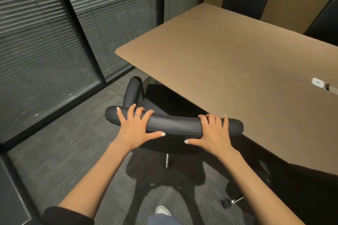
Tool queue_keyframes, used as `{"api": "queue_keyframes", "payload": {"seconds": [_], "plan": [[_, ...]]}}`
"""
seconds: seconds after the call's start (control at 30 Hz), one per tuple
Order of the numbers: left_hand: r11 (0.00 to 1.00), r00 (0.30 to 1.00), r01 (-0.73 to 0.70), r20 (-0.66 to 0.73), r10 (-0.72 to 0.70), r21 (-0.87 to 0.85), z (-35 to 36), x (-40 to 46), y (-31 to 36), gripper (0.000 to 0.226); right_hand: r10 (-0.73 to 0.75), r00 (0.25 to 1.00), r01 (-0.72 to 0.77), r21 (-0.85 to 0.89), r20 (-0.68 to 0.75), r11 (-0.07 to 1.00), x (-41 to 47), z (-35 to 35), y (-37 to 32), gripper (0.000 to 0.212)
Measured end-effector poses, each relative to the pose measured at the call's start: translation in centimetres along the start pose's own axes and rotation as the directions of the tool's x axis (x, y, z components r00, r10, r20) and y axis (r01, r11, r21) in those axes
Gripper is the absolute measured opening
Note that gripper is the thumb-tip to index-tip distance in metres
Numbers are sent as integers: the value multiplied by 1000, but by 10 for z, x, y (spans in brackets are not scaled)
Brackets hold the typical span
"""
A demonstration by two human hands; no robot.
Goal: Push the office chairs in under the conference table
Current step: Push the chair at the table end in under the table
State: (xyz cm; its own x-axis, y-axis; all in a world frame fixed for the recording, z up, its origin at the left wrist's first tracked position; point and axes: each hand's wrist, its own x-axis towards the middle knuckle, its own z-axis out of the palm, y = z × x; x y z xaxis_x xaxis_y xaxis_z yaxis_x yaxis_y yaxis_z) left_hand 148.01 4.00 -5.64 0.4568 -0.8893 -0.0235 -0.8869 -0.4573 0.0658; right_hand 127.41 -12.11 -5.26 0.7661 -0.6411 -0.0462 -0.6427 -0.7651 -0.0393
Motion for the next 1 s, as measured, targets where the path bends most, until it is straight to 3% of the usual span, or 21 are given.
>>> {"api": "queue_keyframes", "payload": {"seconds": [0.23, 0.37, 0.67, 1.0], "plan": [[996, 996, -85, -37, 83, -36, -4, 12, -9, 105, -23, 999, 24, -39, 29, 999, 7, -4, -3, 94], [991, 986, -125, -114, 119, -45, 0, 14, -12, 97, -56, 998, 54, -52, -41, 997, 8, 2, -1, 89], [993, 984, -111, -143, 104, -48, 6, 11, -15, 93, -86, 979, 73, -74, -185, 995, 4, 7, -3, 78], [980, 961, -182, -224, 161, -77, 13, 10, -29, 87, -6, 984, -8, -76, -176, 997, -7, 6, -23, 73]]}}
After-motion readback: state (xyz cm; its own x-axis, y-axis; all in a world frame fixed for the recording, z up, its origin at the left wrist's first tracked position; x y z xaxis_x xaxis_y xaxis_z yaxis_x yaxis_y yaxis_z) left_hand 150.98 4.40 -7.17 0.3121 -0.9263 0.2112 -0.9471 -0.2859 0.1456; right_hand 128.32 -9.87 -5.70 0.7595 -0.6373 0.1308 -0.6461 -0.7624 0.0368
